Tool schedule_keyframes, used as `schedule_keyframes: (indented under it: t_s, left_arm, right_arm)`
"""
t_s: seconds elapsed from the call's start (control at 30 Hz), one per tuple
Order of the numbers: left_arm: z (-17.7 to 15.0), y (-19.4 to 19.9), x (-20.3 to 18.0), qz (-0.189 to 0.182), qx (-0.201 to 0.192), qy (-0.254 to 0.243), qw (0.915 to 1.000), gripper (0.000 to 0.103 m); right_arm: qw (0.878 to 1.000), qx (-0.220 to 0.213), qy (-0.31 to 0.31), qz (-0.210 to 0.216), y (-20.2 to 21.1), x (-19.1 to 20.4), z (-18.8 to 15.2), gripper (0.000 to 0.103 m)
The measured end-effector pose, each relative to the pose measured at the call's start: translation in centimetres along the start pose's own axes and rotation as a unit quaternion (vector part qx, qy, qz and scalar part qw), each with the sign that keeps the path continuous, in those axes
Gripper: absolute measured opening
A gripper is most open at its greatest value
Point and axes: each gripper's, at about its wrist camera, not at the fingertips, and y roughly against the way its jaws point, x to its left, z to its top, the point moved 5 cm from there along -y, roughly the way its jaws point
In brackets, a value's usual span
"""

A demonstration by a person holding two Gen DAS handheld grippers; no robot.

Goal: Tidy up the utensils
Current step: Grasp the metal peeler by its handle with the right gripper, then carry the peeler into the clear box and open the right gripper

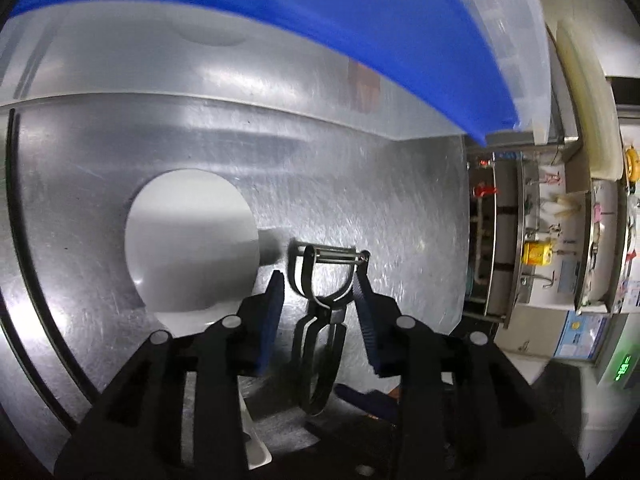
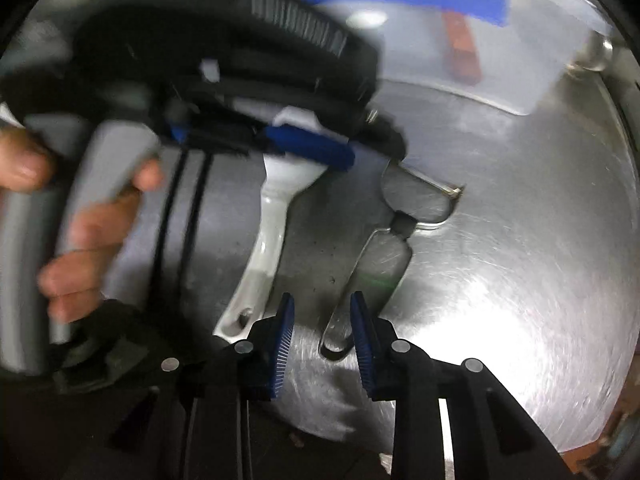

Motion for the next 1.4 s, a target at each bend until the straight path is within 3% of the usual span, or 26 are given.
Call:
schedule_keyframes:
  t_s: [0.1, 0.17, 0.23, 0.3, 0.37, 0.5, 0.57, 0.63, 0.77, 0.83, 0.87, 0.9, 1.1, 1.23, 1.4]
  left_arm:
    - [-0.1, 0.5, 0.3, -0.004, 0.001, 0.005, 1.0, 0.034]
    - [-0.2, 0.5, 0.5, -0.006, 0.005, 0.007, 0.9999, 0.034]
    - [-0.3, 0.3, 0.4, -0.011, 0.011, 0.008, 0.9998, 0.034]
    - [-0.4, 0.0, 0.2, -0.016, 0.015, 0.008, 0.9997, 0.034]
    - [-0.5, -0.4, -0.1, -0.02, 0.022, 0.003, 0.9996, 0.034]
    - [-1.0, -1.4, -1.0, -0.021, 0.038, -0.003, 0.9991, 0.034]
    - [-1.2, -2.1, -1.3, -0.018, 0.048, -0.006, 0.9987, 0.034]
    - [-1.4, -2.8, -1.7, -0.013, 0.06, -0.011, 0.9981, 0.034]
    - [-1.6, -3.6, -2.3, 0.008, 0.06, -0.029, 0.9977, 0.033]
    - [-1.6, -3.8, -2.7, 0.016, 0.057, -0.041, 0.9974, 0.023]
    - [-1.7, -3.8, -3.0, 0.013, 0.057, -0.046, 0.9972, 0.012]
    - [-1.8, -3.7, -3.3, 0.012, 0.054, -0.053, 0.9971, 0.009]
    - [-1.9, -1.5, -5.7, -0.021, 0.022, -0.09, 0.9954, 0.009]
    - [-1.1, 3.5, -9.9, -0.071, -0.03, -0.142, 0.9868, 0.009]
    - [3.2, 11.6, -14.3, -0.128, -0.114, -0.195, 0.9657, 0.009]
  right_arm:
    - [0.999, 0.024, -0.004, -0.023, -1.6, -0.8, -0.1, 0.014]
    - [0.999, 0.021, -0.012, -0.022, -2.0, -1.6, -0.4, 0.006]
    - [0.999, 0.018, -0.034, -0.007, -1.8, -2.7, -0.7, 0.004]
    - [0.997, 0.012, -0.066, 0.04, -1.8, -4.7, -1.2, 0.004]
    - [0.988, 0.007, -0.106, 0.114, -1.7, -6.1, -1.8, 0.003]
    - [0.96, 0.005, -0.161, 0.23, -1.7, -8.0, -3.0, 0.002]
    - [0.947, 0.0, -0.176, 0.269, -1.4, -8.6, -3.2, 0.002]
    - [0.942, -0.002, -0.181, 0.283, -1.4, -9.1, -3.6, 0.002]
    - [0.944, -0.001, -0.174, 0.279, -1.6, -8.9, -3.4, 0.002]
    - [0.947, 0.001, -0.17, 0.274, -1.5, -8.6, -3.3, 0.002]
    - [0.947, 0.0, -0.169, 0.274, -1.5, -8.3, -3.2, 0.003]
    - [0.947, -0.001, -0.168, 0.273, -1.5, -7.8, -3.1, 0.002]
    - [0.954, -0.028, -0.154, 0.257, 1.5, -6.4, -2.8, 0.003]
    - [0.964, -0.079, -0.119, 0.225, 6.9, -5.9, -1.3, 0.003]
    - [0.974, -0.154, -0.036, 0.161, 14.6, -5.3, 5.0, 0.003]
